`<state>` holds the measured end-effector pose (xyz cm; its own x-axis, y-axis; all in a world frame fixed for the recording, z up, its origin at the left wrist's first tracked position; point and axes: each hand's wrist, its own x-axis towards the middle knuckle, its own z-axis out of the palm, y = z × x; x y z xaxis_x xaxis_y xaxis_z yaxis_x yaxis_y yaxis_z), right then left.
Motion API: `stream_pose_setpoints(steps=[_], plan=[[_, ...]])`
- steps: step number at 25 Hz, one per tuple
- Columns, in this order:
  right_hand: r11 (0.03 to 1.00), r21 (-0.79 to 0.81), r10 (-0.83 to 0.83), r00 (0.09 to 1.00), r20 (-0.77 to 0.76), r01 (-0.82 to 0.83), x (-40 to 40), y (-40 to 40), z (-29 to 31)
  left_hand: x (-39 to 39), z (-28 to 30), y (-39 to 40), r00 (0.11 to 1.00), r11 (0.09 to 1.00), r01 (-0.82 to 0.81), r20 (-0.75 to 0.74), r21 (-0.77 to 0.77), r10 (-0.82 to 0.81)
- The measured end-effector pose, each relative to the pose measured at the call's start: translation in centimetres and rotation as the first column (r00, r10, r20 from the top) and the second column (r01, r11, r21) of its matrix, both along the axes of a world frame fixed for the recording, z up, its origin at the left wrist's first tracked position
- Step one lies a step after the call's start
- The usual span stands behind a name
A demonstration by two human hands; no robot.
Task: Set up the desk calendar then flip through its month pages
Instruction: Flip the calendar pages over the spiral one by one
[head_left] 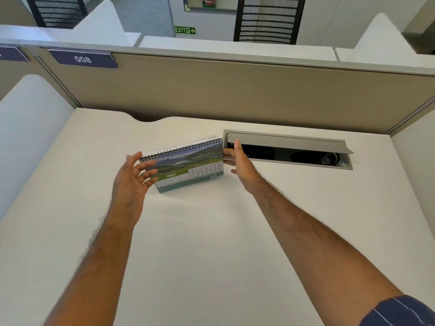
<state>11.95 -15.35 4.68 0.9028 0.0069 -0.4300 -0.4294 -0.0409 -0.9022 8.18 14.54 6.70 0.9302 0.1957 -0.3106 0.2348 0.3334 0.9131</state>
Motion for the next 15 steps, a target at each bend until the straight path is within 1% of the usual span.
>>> stream_pose_setpoints(steps=[2, 3, 4, 5, 6, 8, 9, 11, 15], plan=[[1.0, -0.007, -0.004, 1.0, 0.004, 0.004, 0.0, 0.1, 0.1, -0.6, -0.9, -0.2, 0.991, 0.991, -0.132, 0.023, 0.016, 0.132], [1.0, -0.009, -0.007, 1.0, 0.005, 0.007, -0.1, 0.1, 0.1, -0.9, -1.4, -0.4, 0.985, 0.981, -0.174, 0.005, 0.082, 0.175], [1.0, -0.009, -0.01, 1.0, 0.007, 0.01, -0.1, 0.2, 0.1, -1.2, -2.0, -0.7, 0.982, 0.968, -0.177, -0.028, 0.176, 0.185], [1.0, -0.008, -0.013, 1.0, 0.009, 0.013, -0.2, 0.2, 0.0, -1.7, -2.6, -1.1, 0.986, 0.957, -0.129, -0.073, 0.26, 0.153], [1.0, -0.007, -0.016, 1.0, 0.011, 0.016, -0.2, 0.3, 0.0, -2.1, -3.1, -1.6, 0.988, 0.951, -0.051, -0.122, 0.306, 0.092], [1.0, -0.007, -0.02, 1.0, 0.013, 0.021, -0.3, 0.4, 0.0, -2.9, -3.6, -2.5, 0.983, 0.947, 0.105, -0.175, 0.304, -0.053], [1.0, -0.01, -0.023, 1.0, 0.011, 0.023, -0.4, 0.4, 0.0, -3.1, -3.7, -3.0, 0.979, 0.943, 0.152, -0.179, 0.296, -0.102], [1.0, -0.014, -0.028, 1.0, 0.009, 0.028, -0.4, 0.4, 0.0, -3.5, -3.8, -3.3, 0.978, 0.937, 0.167, -0.171, 0.308, -0.119], [1.0, -0.02, -0.024, 1.0, 0.01, 0.024, -0.4, 0.4, 0.0, -4.2, -3.8, -3.5, 0.982, 0.938, 0.087, -0.188, 0.337, -0.024]])
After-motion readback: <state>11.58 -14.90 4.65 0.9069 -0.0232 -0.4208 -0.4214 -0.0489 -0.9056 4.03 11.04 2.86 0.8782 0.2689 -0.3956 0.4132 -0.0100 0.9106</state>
